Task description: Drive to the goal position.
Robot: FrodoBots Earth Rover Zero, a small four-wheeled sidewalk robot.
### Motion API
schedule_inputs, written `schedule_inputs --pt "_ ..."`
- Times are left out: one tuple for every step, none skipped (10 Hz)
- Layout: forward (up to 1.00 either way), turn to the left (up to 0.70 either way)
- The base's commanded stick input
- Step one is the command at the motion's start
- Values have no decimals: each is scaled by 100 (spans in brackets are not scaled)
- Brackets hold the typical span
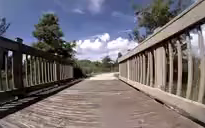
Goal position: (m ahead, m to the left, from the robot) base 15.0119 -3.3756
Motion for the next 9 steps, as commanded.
schedule_inputs --pt "85 0" --pt "85 0" --pt "85 0" --pt "85 0" --pt "85 0" --pt "85 0" --pt "85 0" --pt "85 0" --pt "85 0"
